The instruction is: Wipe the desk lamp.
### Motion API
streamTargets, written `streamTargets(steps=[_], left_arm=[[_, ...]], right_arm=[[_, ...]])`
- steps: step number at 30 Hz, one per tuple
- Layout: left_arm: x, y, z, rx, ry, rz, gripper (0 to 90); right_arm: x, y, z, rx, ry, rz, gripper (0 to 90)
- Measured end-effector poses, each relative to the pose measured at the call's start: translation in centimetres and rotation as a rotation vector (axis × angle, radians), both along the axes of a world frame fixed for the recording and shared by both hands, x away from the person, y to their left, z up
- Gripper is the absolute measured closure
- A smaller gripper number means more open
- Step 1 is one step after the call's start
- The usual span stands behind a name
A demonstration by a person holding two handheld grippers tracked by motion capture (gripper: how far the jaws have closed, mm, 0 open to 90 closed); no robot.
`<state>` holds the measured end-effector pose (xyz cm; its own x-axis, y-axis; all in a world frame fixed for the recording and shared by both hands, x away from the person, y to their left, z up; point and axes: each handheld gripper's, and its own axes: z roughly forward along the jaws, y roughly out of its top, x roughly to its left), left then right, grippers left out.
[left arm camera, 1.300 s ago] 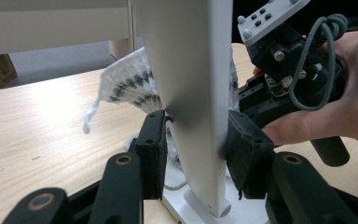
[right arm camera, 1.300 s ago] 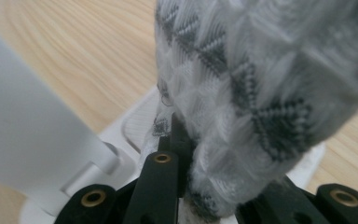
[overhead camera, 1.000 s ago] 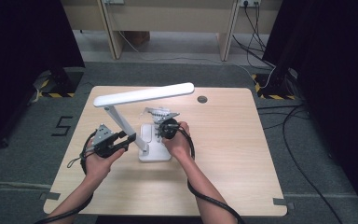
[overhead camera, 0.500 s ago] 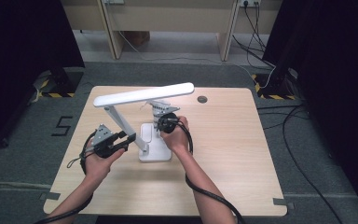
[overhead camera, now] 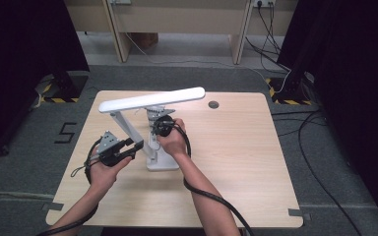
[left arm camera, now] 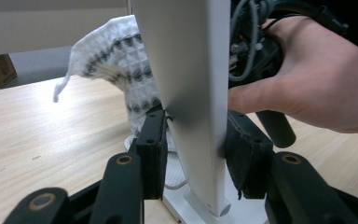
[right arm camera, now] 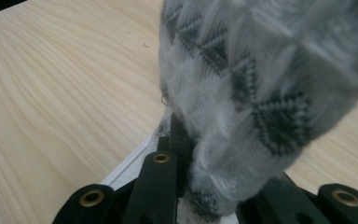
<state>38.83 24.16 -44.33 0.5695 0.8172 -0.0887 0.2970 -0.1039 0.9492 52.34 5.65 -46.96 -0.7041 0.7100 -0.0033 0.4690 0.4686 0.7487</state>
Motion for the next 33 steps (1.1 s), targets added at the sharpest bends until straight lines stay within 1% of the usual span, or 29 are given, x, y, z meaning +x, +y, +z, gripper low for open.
streamTargets(steps=[1,2,3,5,10,13,14,15,24,28,33], left_arm=[[0.0,0.0,0.0,0.001,0.000,0.000,60.2],[0.0,0.0,0.0,0.000,0.000,0.000,60.2],[0.0,0.0,0.0,0.000,0.000,0.000,60.2],[0.0,0.0,0.0,-0.002,0.001,0.000,60.1],[0.0,0.0,0.0,-0.002,0.001,0.001,60.1],[-0.1,0.0,0.0,-0.001,-0.001,0.003,60.1],[-0.1,0.0,0.0,0.000,-0.001,0.003,60.2],[-0.1,0.0,0.0,0.003,-0.003,0.002,60.2],[-0.1,0.0,0.0,0.001,-0.003,0.002,60.3],[-0.2,0.0,0.0,0.001,-0.003,0.002,60.1],[-0.3,0.0,0.0,0.002,-0.004,0.003,60.2]], right_arm=[[0.1,0.1,-0.1,-0.004,-0.001,0.003,82.1],[0.2,0.3,-0.1,-0.003,0.008,-0.002,82.1],[0.3,0.3,-0.2,-0.011,0.000,0.007,82.1],[0.5,0.3,-0.4,-0.018,0.005,0.002,82.1],[0.6,-0.6,-0.7,-0.031,0.009,-0.033,82.0],[0.6,-1.7,-0.9,-0.041,0.014,-0.063,82.1],[0.5,-2.1,-1.0,-0.040,0.023,-0.079,82.1],[0.6,-2.5,-1.0,-0.045,0.016,-0.080,82.1],[0.5,-5.7,-1.1,-0.062,0.016,-0.141,82.1],[0.5,-7.5,-1.0,-0.068,0.016,-0.188,82.0],[0.3,-10.1,-0.8,-0.084,0.025,-0.231,81.7]])
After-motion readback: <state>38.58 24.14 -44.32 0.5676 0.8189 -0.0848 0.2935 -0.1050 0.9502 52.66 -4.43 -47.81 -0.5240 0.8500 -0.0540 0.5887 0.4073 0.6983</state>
